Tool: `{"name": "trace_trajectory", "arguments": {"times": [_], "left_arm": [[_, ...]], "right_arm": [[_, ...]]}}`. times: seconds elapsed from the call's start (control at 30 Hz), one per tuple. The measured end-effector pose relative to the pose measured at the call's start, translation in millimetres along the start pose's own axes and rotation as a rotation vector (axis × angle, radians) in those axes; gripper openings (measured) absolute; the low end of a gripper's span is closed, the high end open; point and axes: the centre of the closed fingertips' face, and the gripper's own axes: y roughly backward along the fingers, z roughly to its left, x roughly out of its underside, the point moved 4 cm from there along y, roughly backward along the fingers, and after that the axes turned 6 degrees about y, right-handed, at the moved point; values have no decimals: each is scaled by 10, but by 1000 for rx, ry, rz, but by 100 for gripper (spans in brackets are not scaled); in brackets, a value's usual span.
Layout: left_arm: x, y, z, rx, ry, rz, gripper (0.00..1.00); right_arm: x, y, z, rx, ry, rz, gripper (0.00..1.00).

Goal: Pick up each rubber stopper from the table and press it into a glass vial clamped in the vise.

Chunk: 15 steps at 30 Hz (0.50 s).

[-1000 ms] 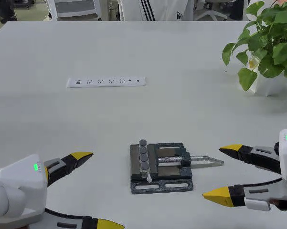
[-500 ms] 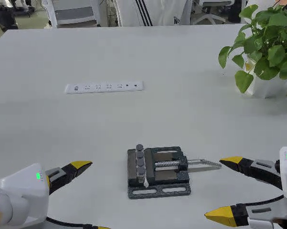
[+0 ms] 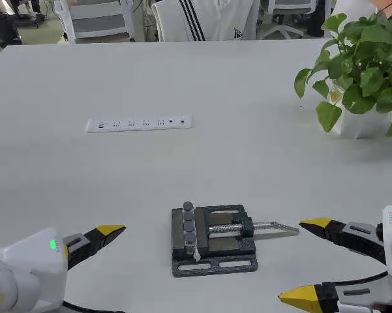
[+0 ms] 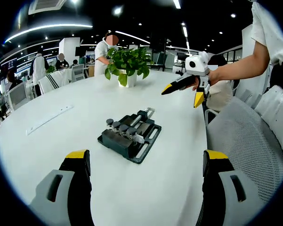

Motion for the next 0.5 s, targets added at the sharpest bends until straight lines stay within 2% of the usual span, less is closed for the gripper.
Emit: {"name": "trace_trajectory", "arguments": {"times": [0.5], "left_arm": [[-16,-3,3,6,-2,0,99]], "right_arm": [[-49,13,4,0,6,4,81]]}}
